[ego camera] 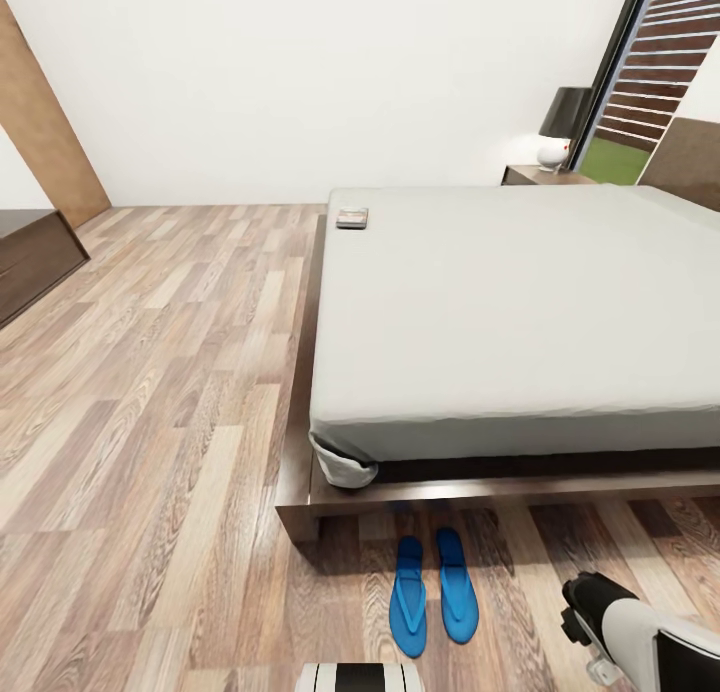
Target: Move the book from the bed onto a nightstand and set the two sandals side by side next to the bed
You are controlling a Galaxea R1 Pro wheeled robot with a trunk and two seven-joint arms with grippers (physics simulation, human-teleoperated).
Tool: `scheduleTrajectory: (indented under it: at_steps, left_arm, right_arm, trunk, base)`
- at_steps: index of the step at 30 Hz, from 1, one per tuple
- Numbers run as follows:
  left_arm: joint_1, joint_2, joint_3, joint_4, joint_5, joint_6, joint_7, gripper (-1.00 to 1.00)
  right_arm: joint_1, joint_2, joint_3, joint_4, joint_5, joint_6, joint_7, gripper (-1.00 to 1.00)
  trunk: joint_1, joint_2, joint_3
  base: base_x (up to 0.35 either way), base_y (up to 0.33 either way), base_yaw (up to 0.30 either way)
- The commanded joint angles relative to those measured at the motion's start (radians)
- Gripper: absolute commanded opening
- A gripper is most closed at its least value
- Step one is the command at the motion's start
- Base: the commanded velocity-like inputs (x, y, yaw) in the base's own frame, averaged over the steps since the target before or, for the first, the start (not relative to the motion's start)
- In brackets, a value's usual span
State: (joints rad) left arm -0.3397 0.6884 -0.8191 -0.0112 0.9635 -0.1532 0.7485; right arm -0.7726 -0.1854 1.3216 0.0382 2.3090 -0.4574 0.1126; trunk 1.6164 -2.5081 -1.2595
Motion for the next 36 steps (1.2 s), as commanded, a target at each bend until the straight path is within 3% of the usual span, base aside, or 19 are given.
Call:
scheduleTrajectory:
  at_steps: [1, 4, 10, 22, 28, 36]
  left_arm:
    - [0.0, -0.001, -0.006, -0.001, 0.011, -0.005, 0.001, 1.0]
    - [0.003, -0.003, -0.006, -0.001, 0.011, -0.006, 0.001, 1.0]
    - [0.018, -0.005, -0.007, -0.002, 0.011, -0.007, 0.0, 1.0]
    - [0.026, -0.006, -0.007, -0.003, 0.011, -0.008, -0.05, 1.0]
    - [0.027, -0.006, -0.006, -0.001, 0.013, -0.007, -0.117, 1.0]
    - [0.028, -0.006, -0.006, -0.001, 0.015, -0.007, -0.153, 1.0]
  right_arm:
    - [0.001, -0.001, -0.004, -0.001, 0.001, -0.003, 0.004, 1.0]
    - [0.007, -0.001, -0.004, -0.001, 0.001, -0.003, 0.004, 1.0]
    - [0.021, -0.002, -0.003, -0.001, 0.002, -0.003, 0.004, 1.0]
    - [0.036, -0.004, 0.022, -0.001, 0.002, -0.001, 0.004, 1.0]
    - [0.039, -0.02, 0.033, -0.008, 0.0, 0.005, 0.002, 1.0]
    - [0.041, -0.037, 0.036, -0.012, -0.001, 0.021, -0.012, 1.0]
  trunk:
    - [0.0, 0.0, -0.001]
    - [0.0, 0.0, -0.001]
    - [-0.003, 0.001, 0.022]
    - [-0.003, 0.001, 0.022]
    - [-0.006, 0.003, 0.046]
    - [-0.009, 0.004, 0.077]
  base:
    - [0.0, 0.0, 0.0]
    - [0.0, 0.0, 0.0]
    - [0.0, 0.0, 0.0]
    - [0.0, 0.0, 0.0]
    - [0.0, 0.0, 0.0]
    - [0.0, 0.0, 0.0]
